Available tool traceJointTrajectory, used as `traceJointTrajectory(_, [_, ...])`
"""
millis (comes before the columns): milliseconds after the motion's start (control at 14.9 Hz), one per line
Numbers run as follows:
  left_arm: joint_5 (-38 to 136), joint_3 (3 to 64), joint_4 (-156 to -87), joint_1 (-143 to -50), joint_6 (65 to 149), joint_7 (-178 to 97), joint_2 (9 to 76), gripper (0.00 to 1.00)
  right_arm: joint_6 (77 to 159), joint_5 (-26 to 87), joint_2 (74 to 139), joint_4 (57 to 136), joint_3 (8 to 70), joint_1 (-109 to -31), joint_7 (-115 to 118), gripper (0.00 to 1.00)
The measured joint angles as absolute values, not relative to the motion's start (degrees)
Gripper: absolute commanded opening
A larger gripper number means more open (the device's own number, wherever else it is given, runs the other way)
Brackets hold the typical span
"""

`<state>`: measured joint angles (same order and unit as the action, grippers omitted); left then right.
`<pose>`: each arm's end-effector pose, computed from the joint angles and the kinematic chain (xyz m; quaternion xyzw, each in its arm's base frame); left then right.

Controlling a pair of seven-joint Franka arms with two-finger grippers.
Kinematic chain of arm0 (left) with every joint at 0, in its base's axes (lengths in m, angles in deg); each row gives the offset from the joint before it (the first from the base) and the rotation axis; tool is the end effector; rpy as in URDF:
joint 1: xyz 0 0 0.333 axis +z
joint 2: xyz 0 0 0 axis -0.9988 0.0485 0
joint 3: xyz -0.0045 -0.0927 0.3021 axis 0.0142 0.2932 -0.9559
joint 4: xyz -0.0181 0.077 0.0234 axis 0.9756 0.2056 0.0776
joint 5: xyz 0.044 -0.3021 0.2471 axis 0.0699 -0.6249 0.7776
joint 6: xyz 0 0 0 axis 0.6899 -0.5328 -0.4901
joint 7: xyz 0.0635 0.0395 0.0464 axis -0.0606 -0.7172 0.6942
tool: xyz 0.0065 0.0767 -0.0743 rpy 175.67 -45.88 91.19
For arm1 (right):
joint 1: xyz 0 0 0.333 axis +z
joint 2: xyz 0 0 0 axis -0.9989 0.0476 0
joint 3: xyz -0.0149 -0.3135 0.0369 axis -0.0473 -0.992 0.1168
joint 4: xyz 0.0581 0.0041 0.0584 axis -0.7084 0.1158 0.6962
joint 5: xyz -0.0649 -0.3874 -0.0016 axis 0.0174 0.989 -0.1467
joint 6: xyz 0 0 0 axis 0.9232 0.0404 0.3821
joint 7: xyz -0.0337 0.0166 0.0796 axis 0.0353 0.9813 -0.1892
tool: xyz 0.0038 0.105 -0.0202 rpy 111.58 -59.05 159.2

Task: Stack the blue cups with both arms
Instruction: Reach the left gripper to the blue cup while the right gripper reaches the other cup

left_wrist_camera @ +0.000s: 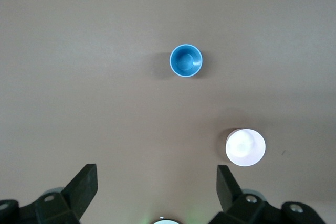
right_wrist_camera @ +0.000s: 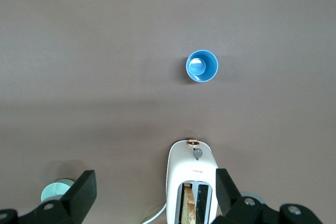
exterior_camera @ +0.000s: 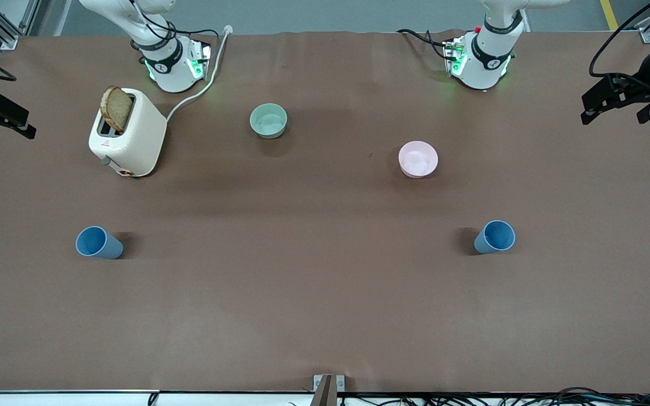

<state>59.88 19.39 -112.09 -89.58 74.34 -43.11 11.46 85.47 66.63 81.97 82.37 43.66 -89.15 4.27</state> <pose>0.5107 -0.0565 0.6700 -0.9997 0.0197 -0.0054 0.0168 0.5336 -0.0239 0.6684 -0.9999 0.0057 0.0057 0.0076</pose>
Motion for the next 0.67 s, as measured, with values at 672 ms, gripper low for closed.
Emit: traceJointTrajectory(672, [59.8,19.6,-113.2,-88.2,83.7,-44.7,21.0,1.0,85.5,66.6,82.0,82.4,43.6,-89.2,4.3,1.0])
